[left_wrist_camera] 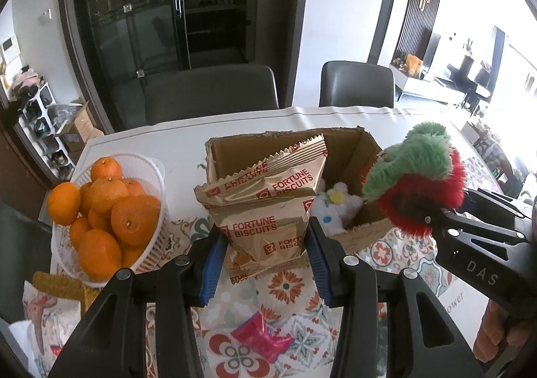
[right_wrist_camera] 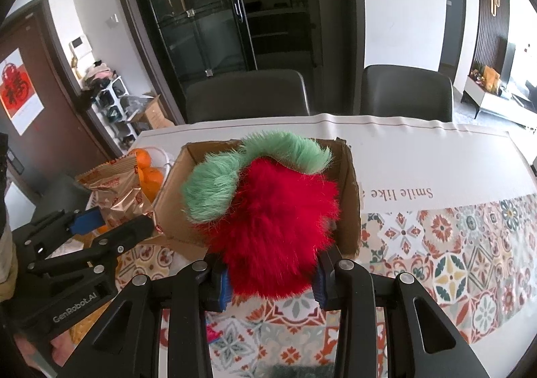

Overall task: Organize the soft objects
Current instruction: 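Carry the biscuits packet in the left tool while the right tool carries the strawberry over the box, then open the left tool over the box while the right tool releases the strawberry inside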

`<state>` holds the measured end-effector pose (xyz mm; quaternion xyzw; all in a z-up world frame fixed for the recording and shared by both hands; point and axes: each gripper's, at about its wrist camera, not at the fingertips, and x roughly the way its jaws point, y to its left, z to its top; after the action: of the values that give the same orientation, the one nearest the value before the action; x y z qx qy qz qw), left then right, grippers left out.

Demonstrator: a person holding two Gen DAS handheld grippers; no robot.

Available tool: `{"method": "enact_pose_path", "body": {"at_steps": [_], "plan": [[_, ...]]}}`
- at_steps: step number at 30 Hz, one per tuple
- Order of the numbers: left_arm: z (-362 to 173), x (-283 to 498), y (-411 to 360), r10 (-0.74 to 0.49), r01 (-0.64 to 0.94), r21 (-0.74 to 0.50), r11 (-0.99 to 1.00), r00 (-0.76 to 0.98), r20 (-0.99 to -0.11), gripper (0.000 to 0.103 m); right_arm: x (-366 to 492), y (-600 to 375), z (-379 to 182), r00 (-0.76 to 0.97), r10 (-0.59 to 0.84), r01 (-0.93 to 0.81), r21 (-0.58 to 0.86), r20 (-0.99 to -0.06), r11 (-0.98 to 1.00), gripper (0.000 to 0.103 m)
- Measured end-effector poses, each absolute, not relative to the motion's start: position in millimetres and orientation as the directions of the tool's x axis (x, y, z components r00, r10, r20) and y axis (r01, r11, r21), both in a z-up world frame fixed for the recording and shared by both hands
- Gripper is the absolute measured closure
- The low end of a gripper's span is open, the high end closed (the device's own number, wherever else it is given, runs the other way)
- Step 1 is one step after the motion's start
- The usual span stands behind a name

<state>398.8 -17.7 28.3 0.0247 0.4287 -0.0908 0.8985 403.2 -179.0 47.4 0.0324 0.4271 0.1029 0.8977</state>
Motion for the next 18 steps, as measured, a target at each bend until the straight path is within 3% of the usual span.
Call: {"method": "enact_pose_path", "body": {"at_steps": [18], "plan": [[-3, 469, -28, -0.167, 0.225, -0.052, 0.973, 0.531, -0.831, 0.057, 468, -182, 5, 0.511, 0.217, -0.138, 0.169, -0.832, 0.976, 0.065]]}}
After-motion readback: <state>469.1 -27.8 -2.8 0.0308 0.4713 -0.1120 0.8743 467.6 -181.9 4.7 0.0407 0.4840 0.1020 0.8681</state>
